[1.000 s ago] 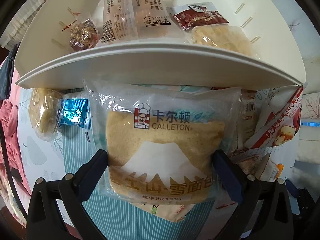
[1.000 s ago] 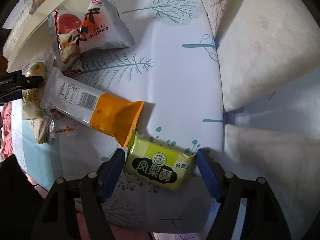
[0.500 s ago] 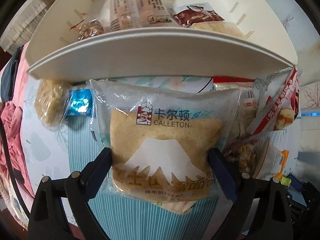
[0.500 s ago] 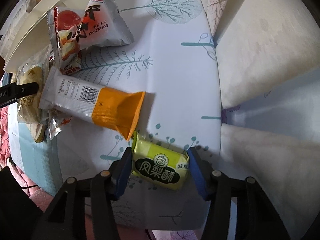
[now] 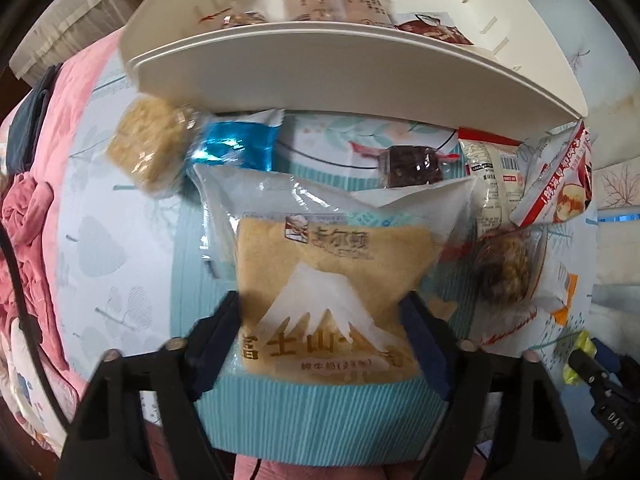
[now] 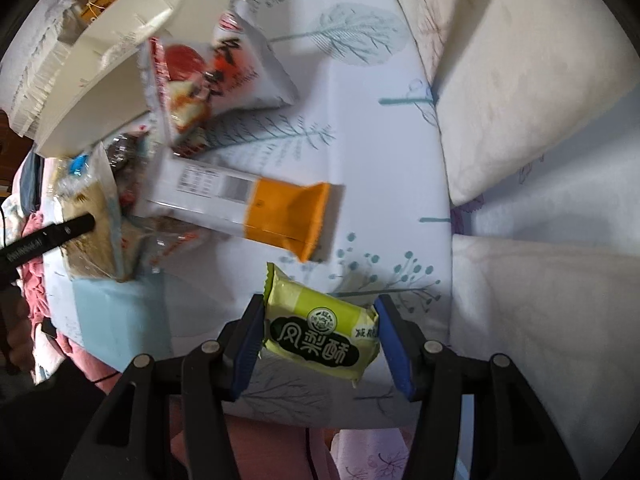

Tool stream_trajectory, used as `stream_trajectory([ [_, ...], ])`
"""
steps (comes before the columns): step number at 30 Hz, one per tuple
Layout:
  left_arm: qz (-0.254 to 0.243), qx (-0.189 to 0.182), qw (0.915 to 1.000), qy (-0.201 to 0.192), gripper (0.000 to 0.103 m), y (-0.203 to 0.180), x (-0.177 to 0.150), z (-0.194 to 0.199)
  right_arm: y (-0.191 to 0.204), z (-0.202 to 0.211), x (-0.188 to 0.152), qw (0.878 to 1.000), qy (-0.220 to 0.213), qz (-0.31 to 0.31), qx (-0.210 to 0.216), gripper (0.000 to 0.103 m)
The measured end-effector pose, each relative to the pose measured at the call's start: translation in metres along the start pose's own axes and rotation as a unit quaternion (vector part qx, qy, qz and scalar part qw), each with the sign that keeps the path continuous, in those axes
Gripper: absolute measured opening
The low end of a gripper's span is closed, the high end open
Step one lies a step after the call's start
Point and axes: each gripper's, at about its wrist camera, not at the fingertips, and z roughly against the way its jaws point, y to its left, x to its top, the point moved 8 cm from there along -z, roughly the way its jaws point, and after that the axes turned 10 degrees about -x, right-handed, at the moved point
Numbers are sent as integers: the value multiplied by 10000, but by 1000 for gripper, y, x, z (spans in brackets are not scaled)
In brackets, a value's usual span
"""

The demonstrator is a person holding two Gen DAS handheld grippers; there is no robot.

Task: Organize snacks
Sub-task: 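Lift the pineapple cake with the right tool toward the tray while the left tool drops the bread bag there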

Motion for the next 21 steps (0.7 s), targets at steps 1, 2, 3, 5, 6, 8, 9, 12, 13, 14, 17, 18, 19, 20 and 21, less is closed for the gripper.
stream_trajectory([
  [1, 10, 3, 10000, -8, 70, 3, -2, 2, 5, 5, 1, 10000, -21, 29, 30, 55],
  [2, 26, 2, 10000, -10, 67, 8, -4, 5, 8, 8, 2, 10000, -41, 54, 53, 55],
  [3, 46, -3, 10000, -11, 66, 10, -6, 8, 13, 12, 4, 9999, -63, 85, 75, 55],
  [5, 93, -3, 10000, 23, 63, 19, -11, 12, 25, 21, 8, 9997, -137, 187, 125, 55],
  [6, 119, 10, 9999, 49, 62, 24, -13, 14, 33, 24, 13, 9995, -164, 228, 140, 55],
  [8, 163, 44, 9998, 77, 59, 29, -21, 19, 41, 31, 13, 9990, -236, 325, 181, 55],
  [9, 197, 62, 9997, 94, 58, 31, -22, 21, 46, 32, 15, 9988, -264, 357, 198, 55],
  [12, 304, 20, 9995, 130, 53, 48, -28, 30, 55, 41, 20, 9980, -360, 468, 242, 55],
  [13, 309, 17, 9994, 137, 51, 51, -29, 33, 61, 44, 19, 9977, -381, 499, 250, 55],
  [14, 308, 34, 9994, 139, 50, 56, -30, 36, 66, 49, 21, 9974, -404, 535, 261, 55],
  [17, 340, 75, 9993, 129, 50, 66, -25, 44, 81, 56, 25, 9966, -454, 626, 287, 55],
  [18, 355, 53, 9993, 118, 50, 68, -24, 48, 87, 59, 28, 9963, -472, 655, 298, 55],
  [19, 360, 24, 9993, 106, 50, 68, -20, 51, 90, 59, 28, 9961, -484, 672, 305, 55],
  [20, 355, -8, 9993, 80, 50, 72, -20, 59, 96, 61, 30, 9958, -504, 700, 319, 55],
  [21, 338, -17, 9994, 65, 50, 73, -16, 65, 99, 63, 32, 9955, -525, 721, 333, 55],
])
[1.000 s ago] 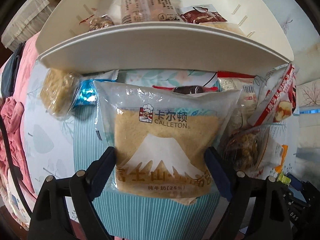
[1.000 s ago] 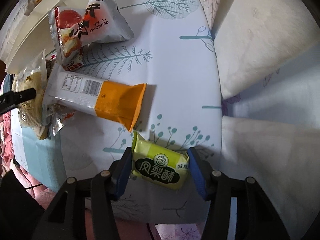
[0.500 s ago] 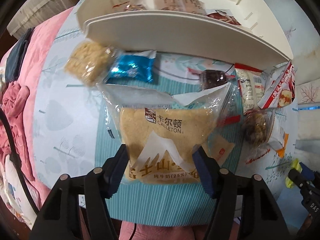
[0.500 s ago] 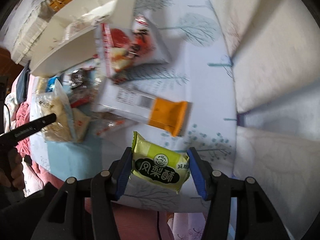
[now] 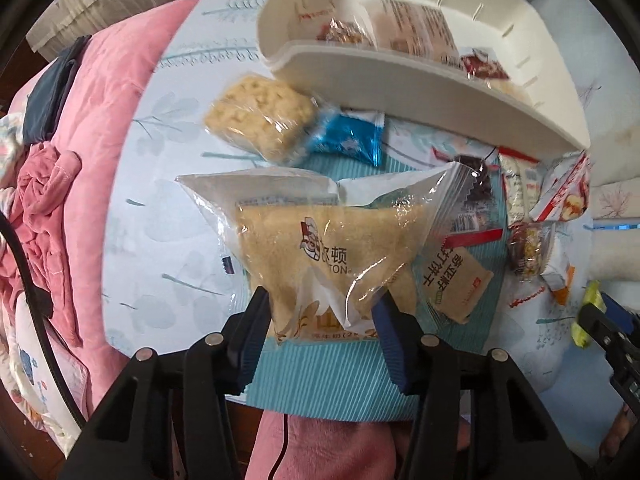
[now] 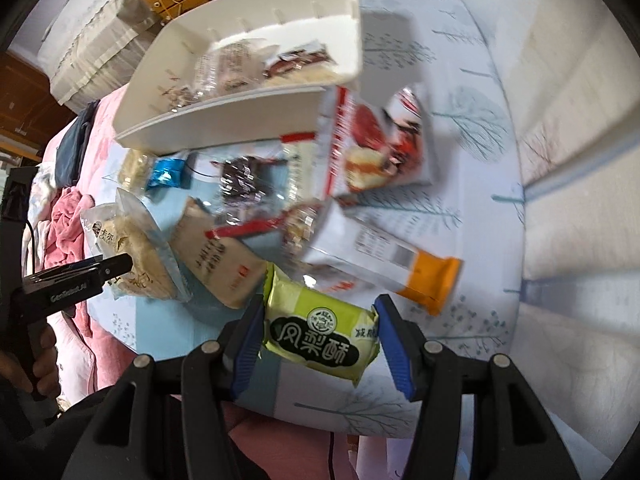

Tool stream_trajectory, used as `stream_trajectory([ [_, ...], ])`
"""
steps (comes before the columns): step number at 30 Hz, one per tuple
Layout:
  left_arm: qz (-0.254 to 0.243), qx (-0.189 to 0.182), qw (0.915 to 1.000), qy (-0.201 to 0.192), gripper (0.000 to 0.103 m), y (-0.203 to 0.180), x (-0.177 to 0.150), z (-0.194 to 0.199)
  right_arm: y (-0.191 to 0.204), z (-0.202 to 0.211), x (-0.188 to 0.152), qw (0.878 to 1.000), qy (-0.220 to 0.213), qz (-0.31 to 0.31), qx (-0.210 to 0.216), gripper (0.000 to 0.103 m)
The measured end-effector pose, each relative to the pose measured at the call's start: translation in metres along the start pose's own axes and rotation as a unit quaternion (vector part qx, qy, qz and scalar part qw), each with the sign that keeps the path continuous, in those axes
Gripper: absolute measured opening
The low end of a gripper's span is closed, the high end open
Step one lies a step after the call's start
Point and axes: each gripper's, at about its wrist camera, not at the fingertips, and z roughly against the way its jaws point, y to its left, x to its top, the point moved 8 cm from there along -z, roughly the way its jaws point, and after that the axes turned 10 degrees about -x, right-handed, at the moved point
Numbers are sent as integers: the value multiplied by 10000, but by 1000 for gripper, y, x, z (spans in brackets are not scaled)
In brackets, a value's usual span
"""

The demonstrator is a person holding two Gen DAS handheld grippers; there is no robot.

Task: Organize snacks
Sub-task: 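Lift the pineapple cake with the right tool toward the tray while the left tool drops the bread bag there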

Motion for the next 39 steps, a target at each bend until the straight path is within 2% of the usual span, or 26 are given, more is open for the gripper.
stream_trajectory([
  [10, -457, -138, 9981, -380, 50, -8, 48, 74, 37, 22, 40, 9994, -300, 132, 120, 55],
  [17, -873, -195, 9932, -750, 50, -21, 92, 116, 54, 41, 76, 9976, -656, 131, 171, 55],
  [24, -1123, -249, 9886, -970, 51, -29, 129, 128, 63, 52, 106, 9948, -1007, 76, 94, 55],
  [32, -1309, -627, 9821, -1201, 51, -35, 168, 122, 70, 56, 135, 9901, -1373, -203, 188, 55],
  [39, -1307, -1070, 9754, -1417, 50, -40, 185, 112, 68, 52, 153, 9842, -1638, -627, 255, 55],
])
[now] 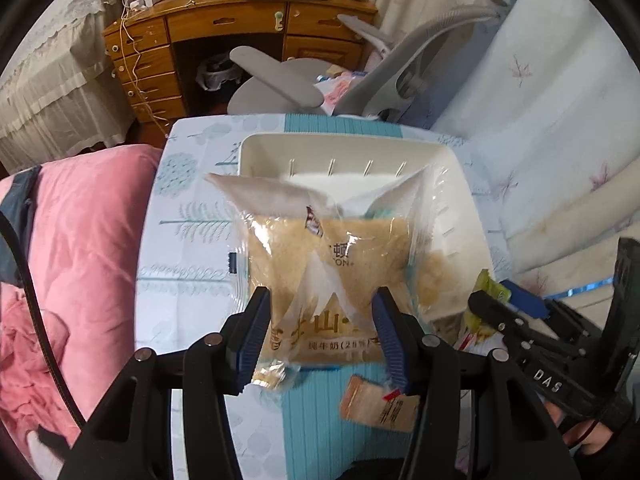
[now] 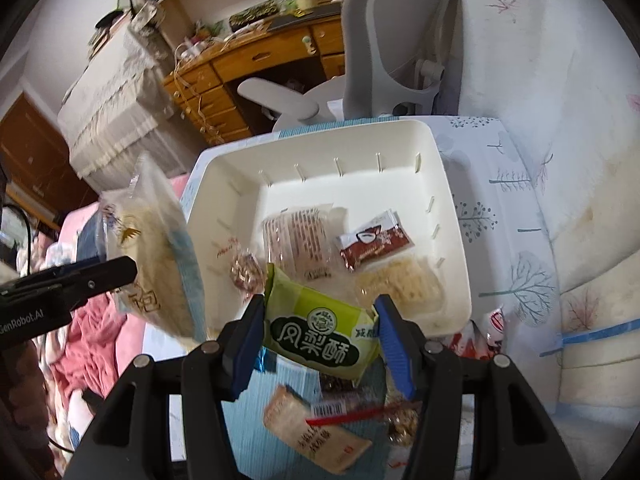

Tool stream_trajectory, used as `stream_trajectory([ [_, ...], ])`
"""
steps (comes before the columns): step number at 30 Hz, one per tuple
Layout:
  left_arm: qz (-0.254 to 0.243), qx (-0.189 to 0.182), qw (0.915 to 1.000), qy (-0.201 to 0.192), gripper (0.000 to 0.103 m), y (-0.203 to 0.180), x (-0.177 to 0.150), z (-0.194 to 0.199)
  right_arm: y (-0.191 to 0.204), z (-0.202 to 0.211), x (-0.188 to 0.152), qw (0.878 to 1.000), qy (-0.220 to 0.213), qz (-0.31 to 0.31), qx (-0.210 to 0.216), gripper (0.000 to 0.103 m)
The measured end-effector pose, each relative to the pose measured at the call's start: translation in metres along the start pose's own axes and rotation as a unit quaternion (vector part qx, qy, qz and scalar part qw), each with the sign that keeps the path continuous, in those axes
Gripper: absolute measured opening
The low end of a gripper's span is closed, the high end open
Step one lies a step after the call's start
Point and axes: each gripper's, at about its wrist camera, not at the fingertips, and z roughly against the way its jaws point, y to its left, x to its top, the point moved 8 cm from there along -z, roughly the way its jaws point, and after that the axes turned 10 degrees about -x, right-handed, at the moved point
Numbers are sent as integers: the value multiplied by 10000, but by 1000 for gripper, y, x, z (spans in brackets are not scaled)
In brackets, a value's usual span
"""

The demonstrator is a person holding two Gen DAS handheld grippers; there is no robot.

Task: Organize snacks
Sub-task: 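Lift the pineapple cake with the right tool toward the tray while the left tool drops the bread bag there, then lower the right tool into the tray and release the pineapple cake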

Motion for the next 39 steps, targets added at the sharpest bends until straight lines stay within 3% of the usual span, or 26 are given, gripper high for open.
stream_trajectory([
  [5, -111, -284, 9987, -408, 48, -5, 15, 0, 3, -1, 5, 9998, -202, 22, 34, 56],
  [10, -213, -309, 9987, -334, 48, -8, 16, -7, 3, -1, 9, 9995, -308, -44, 88, 59],
  [15, -154, -363, 9990, -203, 57, -11, 7, -8, 0, 0, 8, 9993, -318, -134, 157, 65],
  [17, -147, -352, 9991, -181, 66, -13, 3, -7, -1, 4, 9, 9989, -388, -175, 195, 68],
  [28, -98, -156, 9998, -84, 80, -29, -27, 5, -15, 30, 0, 9977, -568, -251, 262, 72],
  [31, -41, -115, 9999, -75, 80, -34, -38, 9, -21, 40, -4, 9970, -652, -275, 312, 76],
  [39, 244, 49, 9996, -165, 85, -46, -70, 17, -42, 65, -18, 9953, -845, -248, 400, 77],
])
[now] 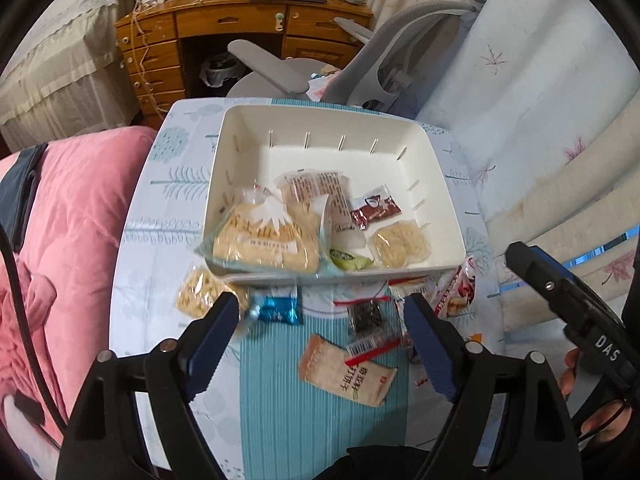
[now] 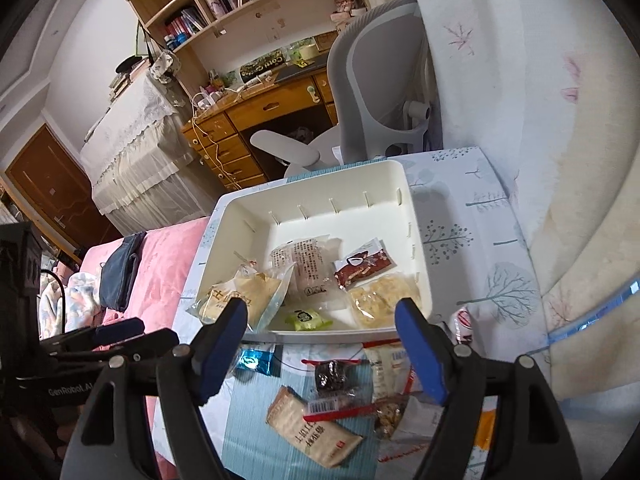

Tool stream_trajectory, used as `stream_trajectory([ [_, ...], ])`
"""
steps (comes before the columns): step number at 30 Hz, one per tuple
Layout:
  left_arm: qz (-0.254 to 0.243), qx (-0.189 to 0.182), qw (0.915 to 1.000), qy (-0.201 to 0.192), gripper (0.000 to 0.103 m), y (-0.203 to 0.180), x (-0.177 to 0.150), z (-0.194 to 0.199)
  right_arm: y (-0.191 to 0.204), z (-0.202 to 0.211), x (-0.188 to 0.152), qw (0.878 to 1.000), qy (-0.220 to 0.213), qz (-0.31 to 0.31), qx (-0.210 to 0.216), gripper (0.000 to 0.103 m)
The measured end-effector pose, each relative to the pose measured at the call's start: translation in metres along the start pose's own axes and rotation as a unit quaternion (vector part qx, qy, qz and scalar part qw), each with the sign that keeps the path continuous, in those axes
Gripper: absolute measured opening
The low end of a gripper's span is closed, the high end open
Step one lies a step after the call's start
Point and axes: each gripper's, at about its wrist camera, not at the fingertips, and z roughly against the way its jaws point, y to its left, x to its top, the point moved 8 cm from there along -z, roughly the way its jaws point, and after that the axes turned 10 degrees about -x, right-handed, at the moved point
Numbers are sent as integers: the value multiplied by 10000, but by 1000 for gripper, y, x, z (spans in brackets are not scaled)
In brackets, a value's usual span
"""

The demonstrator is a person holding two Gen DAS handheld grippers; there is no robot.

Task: Organize snacks
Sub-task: 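Lower the right tool into the tray and release the pineapple cake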

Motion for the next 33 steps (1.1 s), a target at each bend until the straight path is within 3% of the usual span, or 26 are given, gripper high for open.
stream_trajectory([
  [13, 572, 216, 9981, 95, 89, -21, -54, -11, -32, 25, -28, 9995, 1, 294, 81, 78],
  [21, 969, 344, 9933, 530, 89, -26, -100, -40, -54, 23, -59, 9983, 182, 554, 97, 78],
  [26, 1347, 405, 9856, 942, 89, -25, -121, -67, -63, 19, -75, 9960, 157, 869, 89, 78],
  [33, 2136, 454, 9656, 1412, 89, -12, -146, -105, -67, 4, -99, 9850, 25, 1724, -54, 78],
])
